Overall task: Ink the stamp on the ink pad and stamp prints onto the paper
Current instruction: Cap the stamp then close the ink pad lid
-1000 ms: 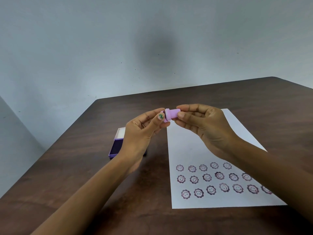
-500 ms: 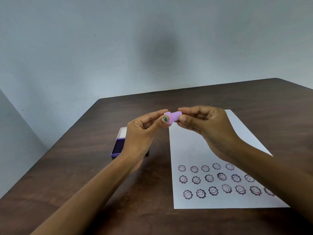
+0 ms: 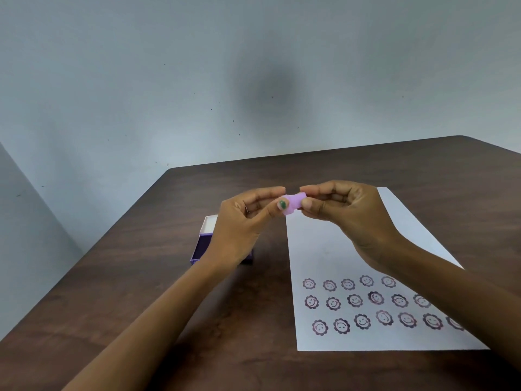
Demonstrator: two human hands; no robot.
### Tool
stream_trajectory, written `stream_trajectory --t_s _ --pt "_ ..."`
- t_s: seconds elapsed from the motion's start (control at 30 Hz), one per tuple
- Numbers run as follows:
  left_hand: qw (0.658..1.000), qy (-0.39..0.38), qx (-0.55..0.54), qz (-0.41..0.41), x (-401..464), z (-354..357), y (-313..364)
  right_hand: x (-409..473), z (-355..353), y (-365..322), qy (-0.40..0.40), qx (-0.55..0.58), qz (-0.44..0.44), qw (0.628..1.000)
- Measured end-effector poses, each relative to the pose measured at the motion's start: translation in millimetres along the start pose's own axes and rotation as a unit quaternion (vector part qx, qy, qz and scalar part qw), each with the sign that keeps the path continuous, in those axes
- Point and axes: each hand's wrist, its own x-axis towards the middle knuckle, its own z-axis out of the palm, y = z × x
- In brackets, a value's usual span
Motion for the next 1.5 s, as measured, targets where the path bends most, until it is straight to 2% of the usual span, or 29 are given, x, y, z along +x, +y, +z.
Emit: stream_trajectory --t_s 0.1,0.17,0.23,0.3,0.4,0.53,0.77,1.1,1.33,1.43,1.5 --pt "0.992 -0.043 0.113 0.02 9.3 -22.5 -3.9 -0.3 -1.0 1.1 0.014 -0.046 -0.031 0.998" --pt "0.975 -0.019 0.22 0.021 15.9 -46.2 -12.0 0.4 -2.0 2.5 0.03 -0.098 -0.041 0.994" --pt "0.962 0.013 0.272 -0.014 20.7 -69.3 -23.4 0.8 -3.5 4.1 0.038 -0.139 -0.044 0.989" --pt "0.96 0.013 0.27 -0.072 21.8 -88.1 -34.8 0.5 -2.8 6.3 0.033 -0.178 -0.048 0.982" --pt "0.949 -0.036 0.272 -0.155 21.0 -105.4 -47.3 1.7 0.5 10.5 0.024 -0.229 -0.057 0.972" --pt "0.883 -0.148 0.382 -0.231 21.0 -115.3 -55.0 10.7 9.6 11.2 0.003 -0.287 -0.076 0.955" --pt "0.879 -0.243 0.312 -0.266 16.7 -123.4 -41.9 32.4 28.1 21.3 -0.037 -0.342 -0.087 0.935" --pt "0.869 -0.279 0.304 -0.275 14.7 -126.0 -38.7 43.4 40.3 35.8 -0.091 -0.402 -0.075 0.908" --pt "0.862 -0.282 0.317 -0.277 18.7 -125.8 -44.1 62.3 54.1 13.7 -0.042 -0.365 -0.103 0.924" --pt "0.861 -0.277 0.321 -0.281 18.7 -124.8 -45.8 77.4 72.9 8.1 -0.116 -0.399 -0.087 0.905" --pt "0.857 -0.278 0.334 -0.276 19.6 -124.7 -45.8 85.0 88.8 7.3 -0.185 -0.436 -0.077 0.877"
